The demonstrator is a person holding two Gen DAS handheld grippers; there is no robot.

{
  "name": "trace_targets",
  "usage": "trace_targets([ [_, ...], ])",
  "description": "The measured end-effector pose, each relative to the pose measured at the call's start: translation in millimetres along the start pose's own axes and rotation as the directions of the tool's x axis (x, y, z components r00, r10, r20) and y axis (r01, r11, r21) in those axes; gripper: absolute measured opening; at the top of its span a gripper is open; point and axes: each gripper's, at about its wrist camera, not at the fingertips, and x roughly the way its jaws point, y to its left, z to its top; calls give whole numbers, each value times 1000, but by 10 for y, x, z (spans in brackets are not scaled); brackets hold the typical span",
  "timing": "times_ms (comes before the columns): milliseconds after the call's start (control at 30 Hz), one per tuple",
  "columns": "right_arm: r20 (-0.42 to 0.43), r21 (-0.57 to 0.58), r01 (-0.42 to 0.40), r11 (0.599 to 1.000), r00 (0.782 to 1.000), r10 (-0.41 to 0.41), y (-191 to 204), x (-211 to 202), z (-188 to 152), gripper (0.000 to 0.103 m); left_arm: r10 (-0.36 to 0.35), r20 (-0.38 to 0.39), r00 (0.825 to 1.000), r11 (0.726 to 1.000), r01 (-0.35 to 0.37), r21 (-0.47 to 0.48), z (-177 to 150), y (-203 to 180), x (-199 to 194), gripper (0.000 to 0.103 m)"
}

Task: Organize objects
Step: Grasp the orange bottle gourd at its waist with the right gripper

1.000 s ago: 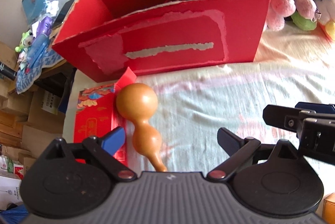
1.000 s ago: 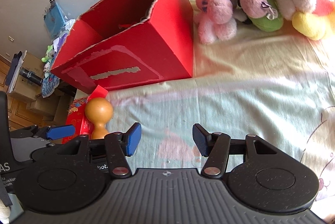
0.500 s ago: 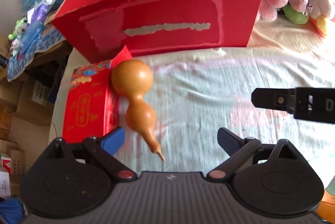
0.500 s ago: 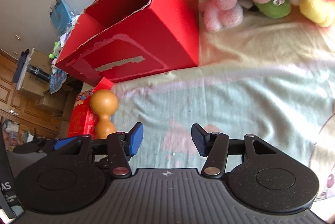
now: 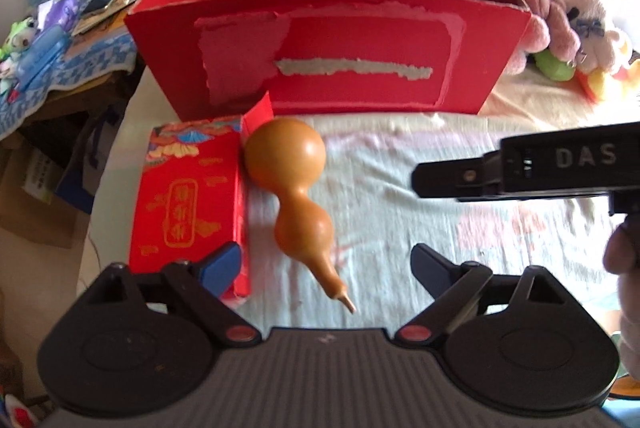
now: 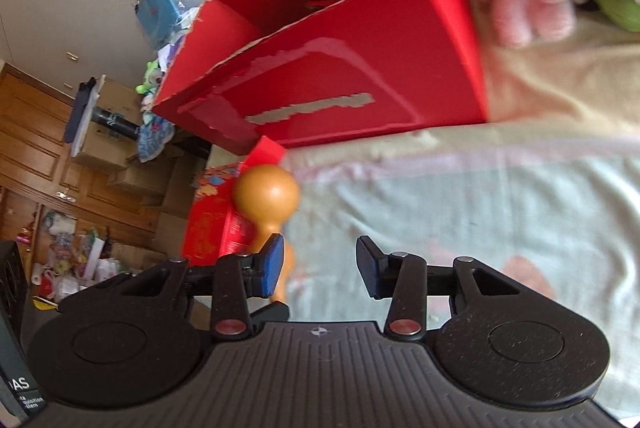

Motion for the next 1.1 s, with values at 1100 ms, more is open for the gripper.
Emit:
trace_targets([
  [1100, -110, 72, -91, 993, 989, 99, 169, 844, 113, 39, -331, -59, 942, 903, 334, 272, 395, 659, 197, 90],
])
